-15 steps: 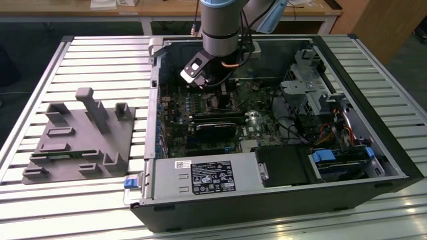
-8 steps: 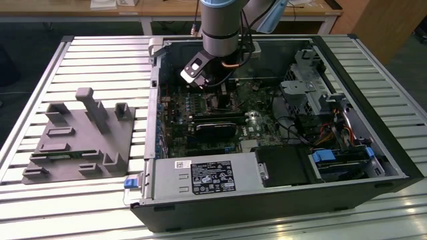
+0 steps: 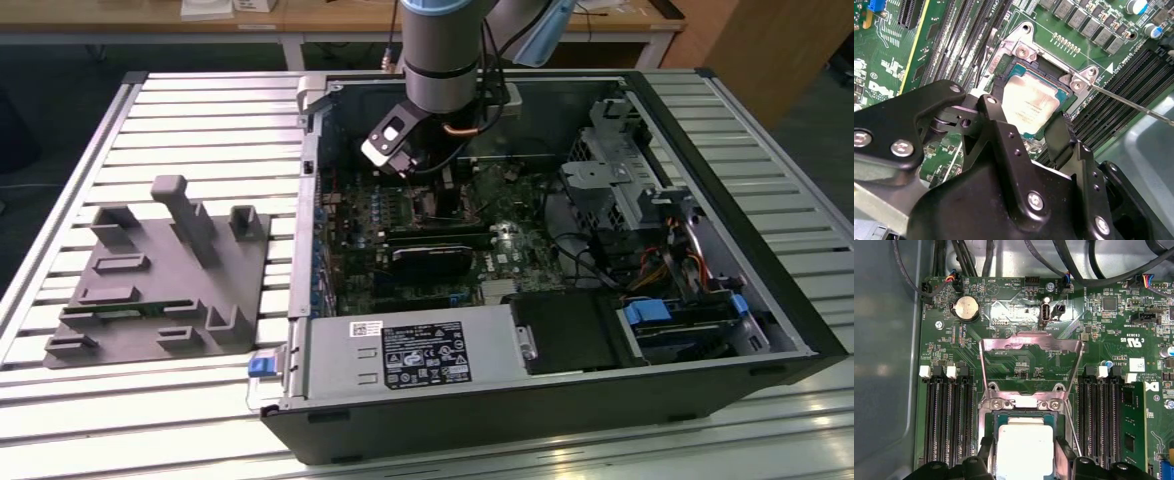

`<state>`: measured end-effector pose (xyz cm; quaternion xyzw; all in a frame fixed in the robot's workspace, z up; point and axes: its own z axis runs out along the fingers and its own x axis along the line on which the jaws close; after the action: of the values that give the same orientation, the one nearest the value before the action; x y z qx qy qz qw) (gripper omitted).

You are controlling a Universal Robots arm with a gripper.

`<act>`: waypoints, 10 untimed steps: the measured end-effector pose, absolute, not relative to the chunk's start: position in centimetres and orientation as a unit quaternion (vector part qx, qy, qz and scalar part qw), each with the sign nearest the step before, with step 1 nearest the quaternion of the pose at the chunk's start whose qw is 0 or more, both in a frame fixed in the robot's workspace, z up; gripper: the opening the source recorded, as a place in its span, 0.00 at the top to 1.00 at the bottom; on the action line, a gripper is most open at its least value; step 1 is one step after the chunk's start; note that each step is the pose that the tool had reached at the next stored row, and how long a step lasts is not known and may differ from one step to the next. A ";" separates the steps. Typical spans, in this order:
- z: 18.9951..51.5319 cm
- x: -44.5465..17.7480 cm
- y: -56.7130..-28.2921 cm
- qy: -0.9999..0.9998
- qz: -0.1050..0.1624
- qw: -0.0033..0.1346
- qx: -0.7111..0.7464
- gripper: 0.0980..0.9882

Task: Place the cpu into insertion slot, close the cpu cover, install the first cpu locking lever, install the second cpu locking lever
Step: 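Place the cpu into insertion slot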

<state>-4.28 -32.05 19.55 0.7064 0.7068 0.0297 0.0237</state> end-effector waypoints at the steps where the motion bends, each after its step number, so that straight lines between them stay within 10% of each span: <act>1: 19.6 -4.3 -32.0 0.707 0.030 0.024 0.706 0.44; 10: 20.1 -4.3 -32.0 0.707 0.030 0.024 0.706 0.44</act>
<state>-4.28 -32.04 20.12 0.7065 0.7067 0.0298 0.0237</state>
